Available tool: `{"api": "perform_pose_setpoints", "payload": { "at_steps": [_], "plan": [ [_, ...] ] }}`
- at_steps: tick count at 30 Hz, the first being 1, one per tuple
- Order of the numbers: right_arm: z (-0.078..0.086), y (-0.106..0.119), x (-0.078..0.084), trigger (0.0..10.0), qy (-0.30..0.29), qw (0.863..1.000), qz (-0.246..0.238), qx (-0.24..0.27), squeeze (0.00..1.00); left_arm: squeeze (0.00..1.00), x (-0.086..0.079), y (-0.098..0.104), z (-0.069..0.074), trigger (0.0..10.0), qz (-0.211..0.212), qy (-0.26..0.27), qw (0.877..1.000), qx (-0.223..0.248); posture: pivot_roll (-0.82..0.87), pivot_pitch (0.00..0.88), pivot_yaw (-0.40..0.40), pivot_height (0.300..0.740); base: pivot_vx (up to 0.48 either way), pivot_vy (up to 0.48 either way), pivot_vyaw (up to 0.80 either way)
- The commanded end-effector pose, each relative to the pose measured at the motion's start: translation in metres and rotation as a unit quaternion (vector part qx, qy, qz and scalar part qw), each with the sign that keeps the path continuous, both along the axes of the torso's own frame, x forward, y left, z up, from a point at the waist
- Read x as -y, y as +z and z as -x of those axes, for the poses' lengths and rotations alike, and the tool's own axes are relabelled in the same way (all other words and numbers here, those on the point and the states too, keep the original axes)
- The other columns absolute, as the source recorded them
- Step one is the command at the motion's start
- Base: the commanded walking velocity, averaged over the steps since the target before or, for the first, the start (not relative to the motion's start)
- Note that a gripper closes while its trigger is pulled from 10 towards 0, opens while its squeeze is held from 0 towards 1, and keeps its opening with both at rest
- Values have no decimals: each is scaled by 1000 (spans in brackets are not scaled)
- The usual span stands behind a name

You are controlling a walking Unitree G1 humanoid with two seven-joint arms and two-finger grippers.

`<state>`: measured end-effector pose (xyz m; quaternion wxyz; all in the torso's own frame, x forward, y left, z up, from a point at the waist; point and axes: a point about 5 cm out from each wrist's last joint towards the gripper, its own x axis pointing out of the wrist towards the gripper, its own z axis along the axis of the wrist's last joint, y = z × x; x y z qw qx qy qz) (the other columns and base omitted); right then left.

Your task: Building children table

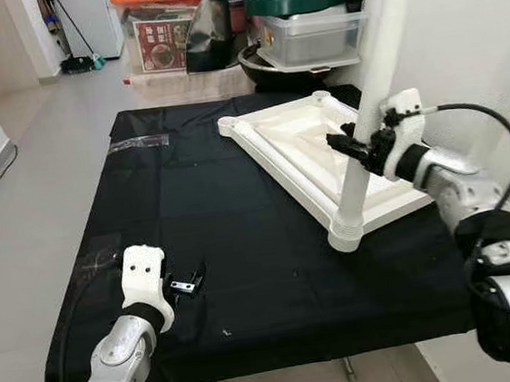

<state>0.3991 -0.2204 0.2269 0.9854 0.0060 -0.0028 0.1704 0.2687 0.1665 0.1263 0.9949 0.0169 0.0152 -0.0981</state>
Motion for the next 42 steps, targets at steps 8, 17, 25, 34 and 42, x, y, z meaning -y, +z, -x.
{"api": "perform_pose_setpoints", "payload": {
  "at_steps": [8, 17, 25, 34, 42],
  "plan": [
    [14, -69, -5, 0, -284, 947, -82, -123, 0, 0, 0, -6, 3, 10000, -12, 1, 1000, -11, 43, 0, -69, 740, 0, 0, 0],
    [28, -63, -112, 0, -292, 939, -124, -129, 0, 0, -2, -7, 0, 10000, -14, 6, 1000, -16, 26, 0, -77, 740, 0, 0, 0],
    [33, -35, -109, 10000, -239, 957, -127, -105, 63, 0, 4, -11, 1, 10000, -8, 6, 1000, -20, 19, 0, -82, 740, 0, 0, 0],
    [42, -15, -90, 10000, -222, 966, -102, -85, 698, 0, 2, -10, 0, 10000, -10, 4, 1000, -20, 8, 0, -69, 740, 0, 0, 0],
    [47, 23, -62, 10000, -59, 997, -54, -13, 0, 0, 7, -10, -4, 10000, -12, -11, 1000, -20, -15, 0, -48, 740, 0, 0, 0]
  ]
}}
